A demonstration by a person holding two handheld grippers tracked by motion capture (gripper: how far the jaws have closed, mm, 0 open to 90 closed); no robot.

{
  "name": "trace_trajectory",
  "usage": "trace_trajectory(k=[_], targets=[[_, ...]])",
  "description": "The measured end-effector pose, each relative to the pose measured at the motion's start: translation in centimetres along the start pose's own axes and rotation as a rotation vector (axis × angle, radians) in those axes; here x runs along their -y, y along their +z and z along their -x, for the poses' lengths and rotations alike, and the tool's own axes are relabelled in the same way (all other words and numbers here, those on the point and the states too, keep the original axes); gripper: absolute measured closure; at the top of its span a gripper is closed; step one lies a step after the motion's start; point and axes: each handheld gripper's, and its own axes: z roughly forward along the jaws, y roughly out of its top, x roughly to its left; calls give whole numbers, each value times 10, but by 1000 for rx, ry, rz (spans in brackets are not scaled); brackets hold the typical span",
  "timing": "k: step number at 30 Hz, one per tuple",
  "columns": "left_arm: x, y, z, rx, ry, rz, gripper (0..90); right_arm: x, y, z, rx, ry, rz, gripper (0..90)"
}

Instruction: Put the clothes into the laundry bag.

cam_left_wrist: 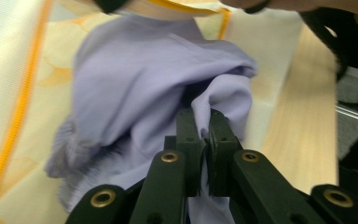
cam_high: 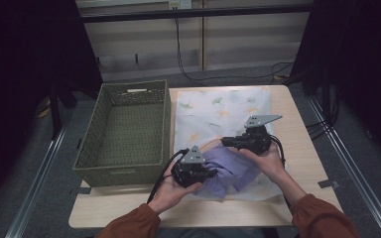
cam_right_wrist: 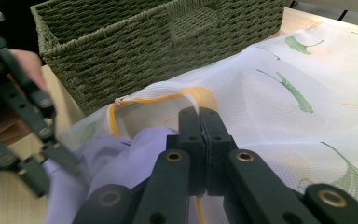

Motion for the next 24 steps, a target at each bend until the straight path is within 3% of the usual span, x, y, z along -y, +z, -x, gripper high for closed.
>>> trace_trajectory(k=[13, 15, 18, 24], targets=[[-19, 17, -22, -53, -33, 26, 861, -3, -3, -1, -20, 9, 13, 895], [-23, 18, -24, -81, -15, 39, 862, -3, -3, -2, -21, 9, 13, 896], [-28, 21, -28, -100, -25, 45, 862, -4, -4, -2, -21, 9, 15, 896], [-11, 39, -32, -154, -59, -10, 860, -3, -4, -2, -28, 9, 11, 895]])
